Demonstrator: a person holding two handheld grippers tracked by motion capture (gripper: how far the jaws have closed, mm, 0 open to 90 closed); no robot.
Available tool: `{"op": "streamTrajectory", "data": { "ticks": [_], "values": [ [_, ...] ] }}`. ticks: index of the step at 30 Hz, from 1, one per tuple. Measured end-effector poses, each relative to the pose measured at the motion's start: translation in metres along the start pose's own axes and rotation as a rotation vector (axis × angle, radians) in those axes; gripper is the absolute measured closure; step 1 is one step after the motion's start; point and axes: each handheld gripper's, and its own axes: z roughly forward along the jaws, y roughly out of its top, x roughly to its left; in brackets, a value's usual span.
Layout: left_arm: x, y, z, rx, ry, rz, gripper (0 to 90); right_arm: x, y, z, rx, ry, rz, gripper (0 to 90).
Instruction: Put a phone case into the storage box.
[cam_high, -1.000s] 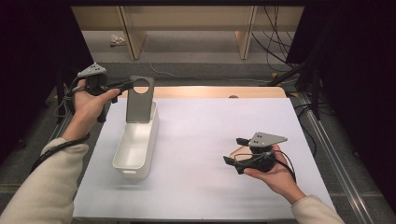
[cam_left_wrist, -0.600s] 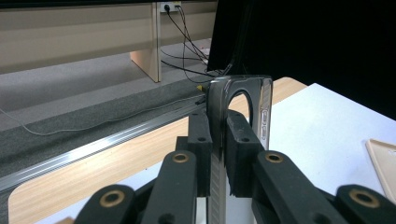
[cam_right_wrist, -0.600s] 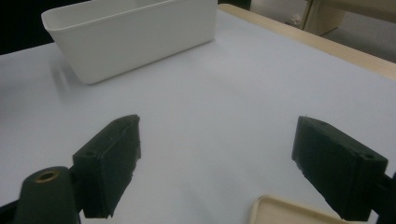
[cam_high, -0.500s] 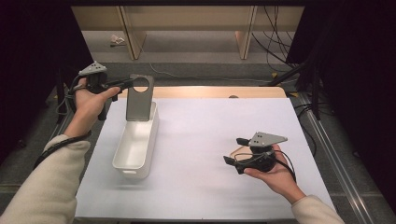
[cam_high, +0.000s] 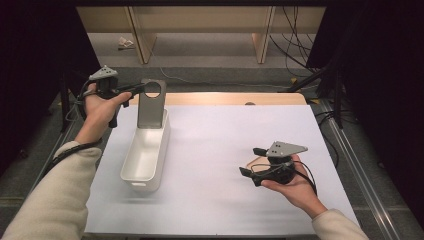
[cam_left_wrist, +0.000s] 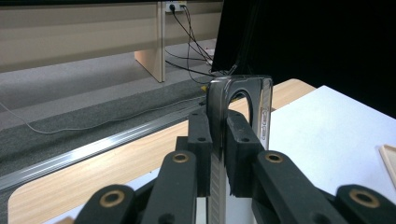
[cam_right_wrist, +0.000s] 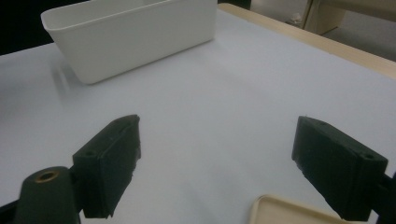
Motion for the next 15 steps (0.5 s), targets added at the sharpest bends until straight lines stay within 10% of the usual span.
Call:
{"op": "streamTrajectory", "data": {
  "ticks": [15],
  "values": [
    [0.0051,-0.0058,0.0096,-0.009,0.02,-0.004,81.7,-0.0006,-0.0001,-0.0004,-0.001,-0.002,0.003,16.4]
  ]
}}
